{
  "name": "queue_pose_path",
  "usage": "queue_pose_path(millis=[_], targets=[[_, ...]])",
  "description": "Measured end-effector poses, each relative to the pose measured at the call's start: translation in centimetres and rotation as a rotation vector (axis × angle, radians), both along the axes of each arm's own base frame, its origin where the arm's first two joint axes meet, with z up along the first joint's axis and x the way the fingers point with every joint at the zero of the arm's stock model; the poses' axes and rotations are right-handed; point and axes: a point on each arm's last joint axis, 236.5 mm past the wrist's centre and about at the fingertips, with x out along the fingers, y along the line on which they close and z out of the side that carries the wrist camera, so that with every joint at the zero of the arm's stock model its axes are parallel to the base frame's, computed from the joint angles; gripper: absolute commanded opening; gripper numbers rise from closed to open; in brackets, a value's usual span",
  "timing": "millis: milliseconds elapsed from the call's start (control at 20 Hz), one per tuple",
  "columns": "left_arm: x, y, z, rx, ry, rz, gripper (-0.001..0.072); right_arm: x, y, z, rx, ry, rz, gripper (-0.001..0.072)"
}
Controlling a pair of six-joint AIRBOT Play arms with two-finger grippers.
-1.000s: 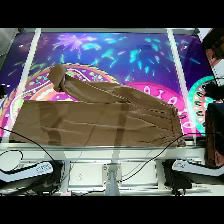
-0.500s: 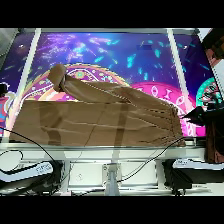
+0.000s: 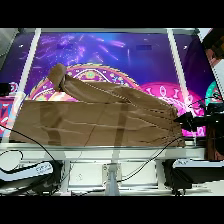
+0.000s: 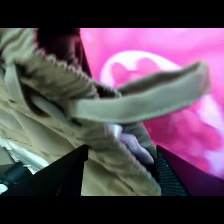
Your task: Fold the clothes and pants, and hang the long-sleeved shirts on hangers.
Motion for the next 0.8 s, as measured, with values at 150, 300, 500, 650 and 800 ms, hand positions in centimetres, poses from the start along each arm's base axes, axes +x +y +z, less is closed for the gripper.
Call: queue_pose_path(millis=[150, 300, 500, 650, 800], targets=[[0.5, -0.8, -0.3, -0.009, 0.003, -0.019, 0.0270, 1.0, 1.2, -0.3, 0.061, -0.016, -0.015, 0.0511], [0.9, -1.8, -0.7, -0.020, 0.009, -0.040, 0.0270, 3.0, 2.1, -0.4, 0.088, -0.077, -0.034, 0.0510], [2.0, -4.0, -1.9, -0.095, 0.004, -0.065, 0.0347, 5.1, 3.0, -0.9, 0.066, -0.157, -0.015, 0.0037], [3.6, -7.7, -3.8, -0.254, -0.013, -0.080, 0.0651, 5.9, 4.3, -0.3, 0.088, -0.202, 0.018, 0.0036], [5.5, -11.8, -5.9, -0.426, -0.022, -0.095, 0.0651, 6.3, 5.2, -0.1, 0.097, -0.225, 0.041, 0.0036]])
